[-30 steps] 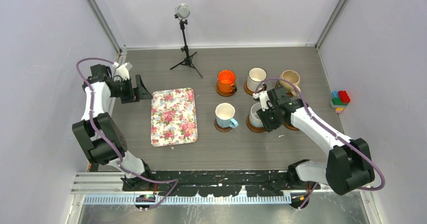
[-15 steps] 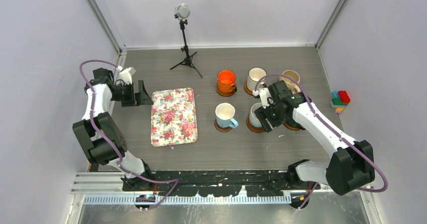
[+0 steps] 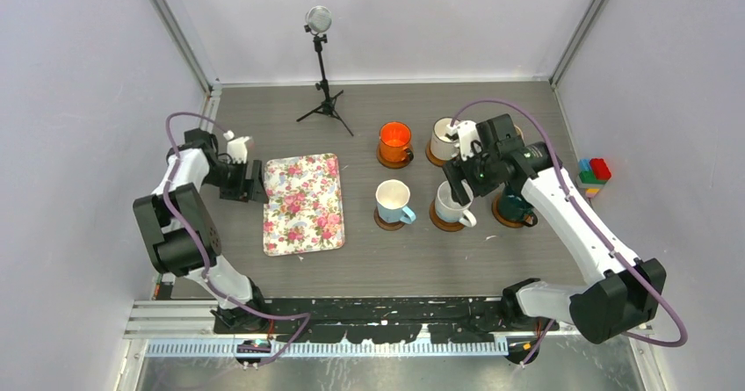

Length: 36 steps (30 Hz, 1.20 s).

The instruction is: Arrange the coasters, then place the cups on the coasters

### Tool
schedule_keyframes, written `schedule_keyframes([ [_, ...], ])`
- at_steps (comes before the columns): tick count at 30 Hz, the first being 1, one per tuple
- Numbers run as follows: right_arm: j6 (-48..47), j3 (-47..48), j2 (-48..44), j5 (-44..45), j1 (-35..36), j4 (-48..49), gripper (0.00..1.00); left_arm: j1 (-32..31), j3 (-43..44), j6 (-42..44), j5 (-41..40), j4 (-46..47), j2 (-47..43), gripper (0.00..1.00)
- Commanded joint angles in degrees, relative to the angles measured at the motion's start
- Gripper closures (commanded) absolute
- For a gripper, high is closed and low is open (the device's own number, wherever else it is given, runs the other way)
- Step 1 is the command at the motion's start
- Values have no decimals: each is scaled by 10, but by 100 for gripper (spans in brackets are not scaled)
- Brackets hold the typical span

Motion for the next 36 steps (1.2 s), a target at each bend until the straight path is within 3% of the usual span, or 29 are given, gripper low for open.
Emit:
schedule_keyframes([
  [1, 32, 26, -7, -20, -1, 25, 21, -11, -3, -17, -21, 38, 30, 28],
  [8, 36, 22, 0, -27, -12, 33, 21, -45, -1, -69, -61, 82, 75, 36],
  [20, 42, 25, -13, -18, -20, 27, 21, -85, 46, -183, -59, 114, 157, 78],
  [30, 39, 40, -7, -4, -23, 10, 20, -104, 103, -290, -68, 140, 211, 96],
  [36, 40, 41, -2, -1, -23, 9, 20, -106, 125, -333, -76, 152, 234, 100],
])
